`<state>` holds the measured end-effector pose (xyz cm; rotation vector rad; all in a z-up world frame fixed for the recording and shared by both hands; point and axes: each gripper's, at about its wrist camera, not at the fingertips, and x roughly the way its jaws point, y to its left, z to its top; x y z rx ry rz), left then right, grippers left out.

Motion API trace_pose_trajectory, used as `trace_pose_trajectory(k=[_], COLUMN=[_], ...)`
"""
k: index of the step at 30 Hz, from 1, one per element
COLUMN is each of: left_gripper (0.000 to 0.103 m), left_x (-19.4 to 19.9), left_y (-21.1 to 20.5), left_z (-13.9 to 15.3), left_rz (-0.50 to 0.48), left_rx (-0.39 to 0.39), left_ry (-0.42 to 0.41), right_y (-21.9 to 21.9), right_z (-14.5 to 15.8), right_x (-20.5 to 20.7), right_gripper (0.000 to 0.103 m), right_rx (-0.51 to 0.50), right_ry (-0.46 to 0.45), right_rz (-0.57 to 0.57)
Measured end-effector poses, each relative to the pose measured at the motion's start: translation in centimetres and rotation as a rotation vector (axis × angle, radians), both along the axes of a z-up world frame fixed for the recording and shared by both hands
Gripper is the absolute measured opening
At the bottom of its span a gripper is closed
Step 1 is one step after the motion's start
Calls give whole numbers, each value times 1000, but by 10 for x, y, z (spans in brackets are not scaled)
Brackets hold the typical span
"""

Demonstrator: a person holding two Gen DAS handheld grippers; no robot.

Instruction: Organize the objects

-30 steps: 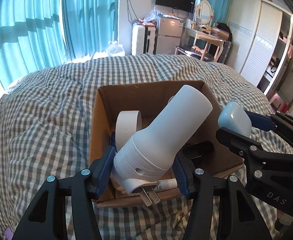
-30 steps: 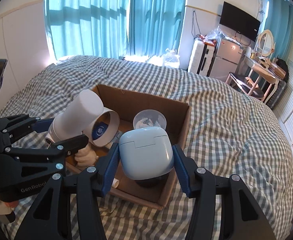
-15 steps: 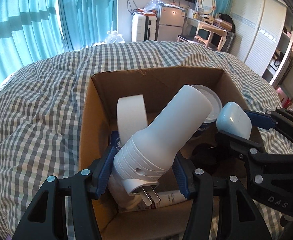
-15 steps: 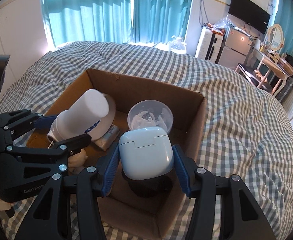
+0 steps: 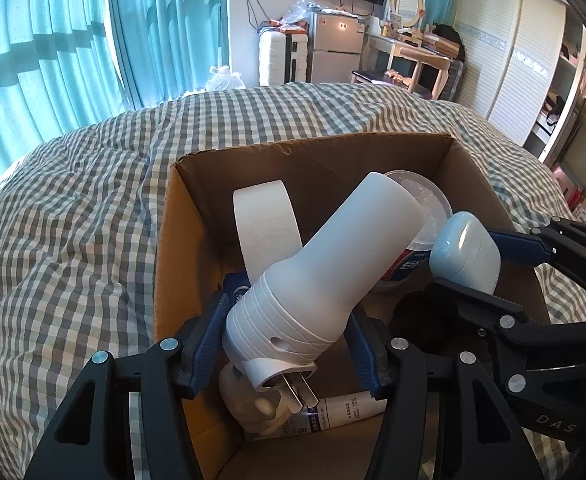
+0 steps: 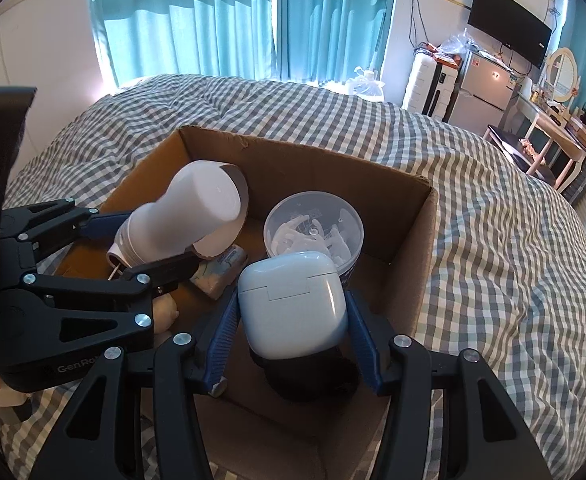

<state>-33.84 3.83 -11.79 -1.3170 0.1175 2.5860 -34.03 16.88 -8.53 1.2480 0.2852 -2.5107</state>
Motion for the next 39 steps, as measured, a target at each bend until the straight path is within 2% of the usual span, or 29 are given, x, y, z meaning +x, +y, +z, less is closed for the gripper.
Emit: trace_pose_trajectory(k=[3,7,8,11,14,21,23,28,31,39], left_gripper=[65,76,80,83,90,91,92,97,100,102], left_x=[3,14,17,26,35,57,65,87,99,148], left_y=[1,7,7,9,9,-1,-5,-9,-10,-13], left_z=[0,6,9,20,33,67,78,114,132,174], left_rz=[-8,-27,-34,-43,-40,-5,6,23,36,62], left_rx=[6,-10,-1,14,1,-31,-34,-24,-24,-18], left_ry=[-7,19,25,44,73,165,197,302,349,453], right_y=[1,3,4,7,7,15,17,19,21,26], right_z=[6,20,25,38,50,85,96,125,142,186], right_x=[5,13,16,23,32,57,62,83,102,156], right_gripper=[53,59,60,62,65,72,78,85,92,99], right_rx=[-5,-11,-16,-23,-20,-11,-14,-8,-15,-11], right_ry=[15,48,56,77,100,164,184,251,303,443], right_rz=[-5,-19,-25,-39,-55,-112,-127,-154,-166,-229])
